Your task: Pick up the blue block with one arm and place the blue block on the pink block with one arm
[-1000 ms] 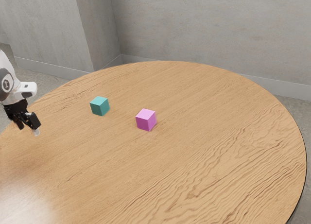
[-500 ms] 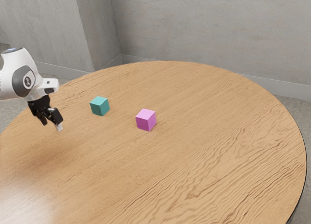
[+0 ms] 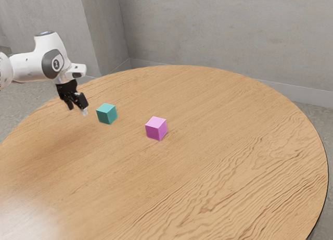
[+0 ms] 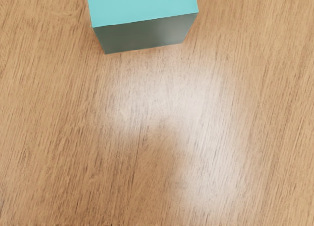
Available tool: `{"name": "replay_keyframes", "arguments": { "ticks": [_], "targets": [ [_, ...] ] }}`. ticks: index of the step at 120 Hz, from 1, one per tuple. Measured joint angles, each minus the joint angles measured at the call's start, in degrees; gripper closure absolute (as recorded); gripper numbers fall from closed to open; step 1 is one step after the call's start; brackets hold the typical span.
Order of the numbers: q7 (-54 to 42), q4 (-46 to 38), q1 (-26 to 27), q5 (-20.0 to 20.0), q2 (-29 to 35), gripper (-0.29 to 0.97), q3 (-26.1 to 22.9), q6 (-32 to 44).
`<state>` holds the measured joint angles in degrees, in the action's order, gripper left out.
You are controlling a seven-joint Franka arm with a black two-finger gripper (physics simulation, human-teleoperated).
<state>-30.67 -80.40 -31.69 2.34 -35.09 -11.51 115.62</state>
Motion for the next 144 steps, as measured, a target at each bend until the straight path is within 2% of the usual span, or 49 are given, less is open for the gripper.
{"name": "replay_keyframes", "arguments": {
  "ticks": [9,19,32,51,74,105,125,144],
  "targets": [
    [0.34,3.05,0.74,-0.36,-2.2,0.0,0.9,-2.01],
    [0.66,12.83,3.86,-0.52,-7.36,0.0,3.78,-4.97],
    [0.95,23.88,6.62,-0.69,-14.85,0.0,5.14,-8.23],
    [0.28,29.15,8.14,-1.67,-19.13,0.0,5.42,-10.47],
    [-1.09,30.16,8.64,-1.97,-20.53,0.0,6.44,-6.85],
    [0.19,29.31,9.26,-2.58,-20.27,0.02,6.26,2.92],
    [3.94,27.1,9.11,-10.62,-20.26,0.01,6.38,5.73],
    [7.03,22.11,9.27,-12.43,-19.02,0.0,7.45,6.72]
  ]
}}
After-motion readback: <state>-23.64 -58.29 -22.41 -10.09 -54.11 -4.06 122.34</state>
